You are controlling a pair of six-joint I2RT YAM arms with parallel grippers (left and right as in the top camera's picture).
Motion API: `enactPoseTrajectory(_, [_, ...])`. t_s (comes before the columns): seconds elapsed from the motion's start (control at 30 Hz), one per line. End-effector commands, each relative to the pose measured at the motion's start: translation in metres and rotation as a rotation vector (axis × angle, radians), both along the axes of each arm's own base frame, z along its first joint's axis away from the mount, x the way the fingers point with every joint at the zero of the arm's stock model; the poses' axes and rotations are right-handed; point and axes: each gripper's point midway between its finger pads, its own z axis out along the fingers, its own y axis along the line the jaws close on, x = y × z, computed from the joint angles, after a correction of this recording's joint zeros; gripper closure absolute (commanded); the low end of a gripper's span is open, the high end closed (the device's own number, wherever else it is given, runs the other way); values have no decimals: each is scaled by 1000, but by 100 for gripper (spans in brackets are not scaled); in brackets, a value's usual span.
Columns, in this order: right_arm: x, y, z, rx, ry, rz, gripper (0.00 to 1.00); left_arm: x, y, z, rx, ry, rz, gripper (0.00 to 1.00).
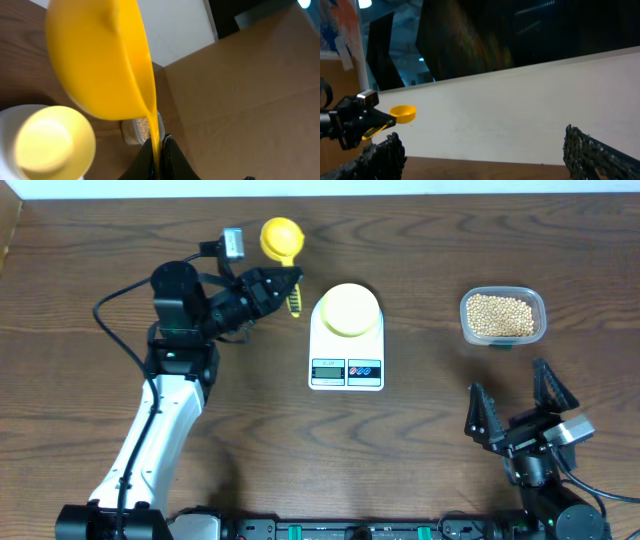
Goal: Scoop item into bowl and weigh 50g on scale
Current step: 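Lift the yellow scoop with the left gripper toward the scale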
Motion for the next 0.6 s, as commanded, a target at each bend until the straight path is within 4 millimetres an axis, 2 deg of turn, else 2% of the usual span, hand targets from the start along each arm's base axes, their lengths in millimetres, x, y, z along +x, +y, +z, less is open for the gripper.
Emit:
enactPoseTrajectory(0.0, [-6, 3, 38, -32, -39, 5, 1, 2, -7, 9, -12, -14, 25, 93])
enactPoseTrajectory(0.13, [-2, 18, 80, -87, -49, 76, 1, -2, -17, 16, -18, -48, 1, 93])
enactPoseTrajectory(0.2, [7, 24, 91, -101, -29, 106, 1, -3, -22, 20, -24, -63, -10, 93])
enactPoseTrajectory(0.33, [30, 44, 98, -150, 2, 217, 1, -1, -27, 20, -41, -32, 23, 93])
enactPoseTrajectory(0.47, [33, 65, 94, -120, 22, 395, 1, -1, -28, 19, -41, -32, 20, 93])
enactPoseTrajectory(0.57, [39, 66, 102, -71, -1, 423, 1, -2, -29, 19, -41, -31, 17, 93])
